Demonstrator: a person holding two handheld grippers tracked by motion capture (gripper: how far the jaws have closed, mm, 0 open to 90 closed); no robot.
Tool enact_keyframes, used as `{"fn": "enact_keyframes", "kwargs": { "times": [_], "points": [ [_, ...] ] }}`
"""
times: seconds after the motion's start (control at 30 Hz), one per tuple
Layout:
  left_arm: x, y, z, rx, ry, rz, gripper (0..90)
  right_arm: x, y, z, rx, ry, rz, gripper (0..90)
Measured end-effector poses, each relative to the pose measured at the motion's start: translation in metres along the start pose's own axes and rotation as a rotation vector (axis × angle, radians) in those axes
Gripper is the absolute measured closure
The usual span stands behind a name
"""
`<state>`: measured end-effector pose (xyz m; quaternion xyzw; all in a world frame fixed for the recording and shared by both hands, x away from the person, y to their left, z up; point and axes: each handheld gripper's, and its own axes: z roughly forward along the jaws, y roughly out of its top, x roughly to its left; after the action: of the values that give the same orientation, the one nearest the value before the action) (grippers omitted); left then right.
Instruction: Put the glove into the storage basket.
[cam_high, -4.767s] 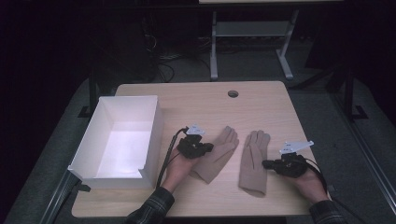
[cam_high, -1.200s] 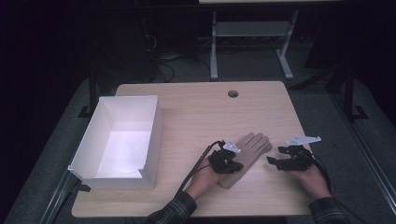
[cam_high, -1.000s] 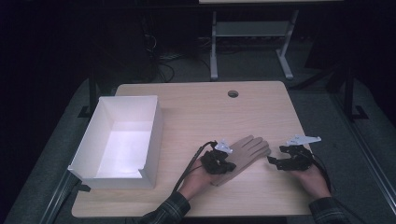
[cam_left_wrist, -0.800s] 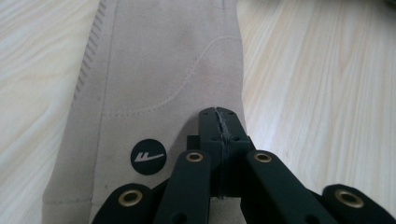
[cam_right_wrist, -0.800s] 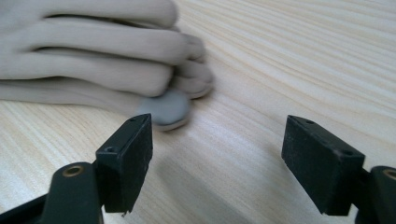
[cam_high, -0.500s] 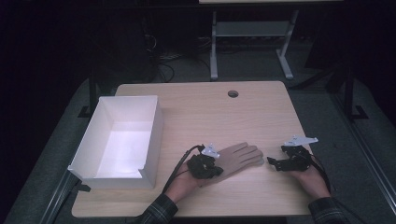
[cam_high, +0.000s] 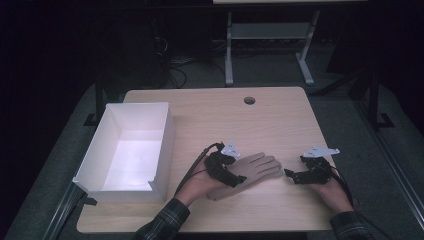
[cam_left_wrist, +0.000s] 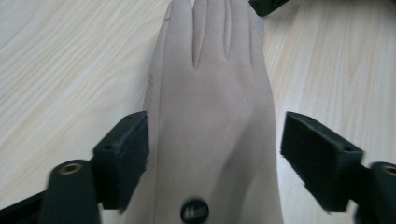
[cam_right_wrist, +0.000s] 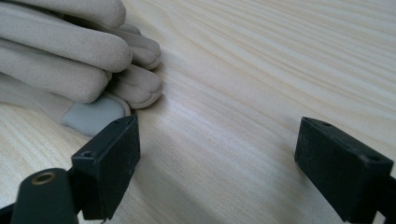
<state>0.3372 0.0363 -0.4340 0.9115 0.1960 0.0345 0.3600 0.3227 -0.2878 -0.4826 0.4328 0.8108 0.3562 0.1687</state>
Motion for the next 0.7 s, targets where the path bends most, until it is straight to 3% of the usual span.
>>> {"fn": "enact_keyframes", "kwargs": {
  "times": [0.17,0.27,0.37,0.5,0.57,0.7],
  "points": [
    [0.0,0.002,0.019,0.025,0.001,0.018,14.5,0.0,0.0,0.0,-0.001,0.0,-0.001,13.9],
    [-0.002,0.0,0.03,0.069,-0.004,0.038,14.4,0.0,0.0,0.0,-0.001,0.0,-0.002,13.9],
    [-0.007,-0.003,0.035,0.092,0.04,0.091,13.9,0.0,0.0,0.0,0.002,0.003,-0.006,13.9],
    [-0.01,-0.004,0.036,0.091,0.065,0.102,14.7,0.0,0.0,0.0,0.002,0.003,-0.006,13.9],
    [-0.01,-0.005,0.034,0.081,0.073,0.104,19.4,0.0,0.0,0.0,0.002,0.003,-0.006,13.9],
    [-0.007,-0.008,0.028,0.066,0.093,0.108,42.0,0.001,0.0,0.0,0.001,0.002,-0.004,13.9]
  ]
}}
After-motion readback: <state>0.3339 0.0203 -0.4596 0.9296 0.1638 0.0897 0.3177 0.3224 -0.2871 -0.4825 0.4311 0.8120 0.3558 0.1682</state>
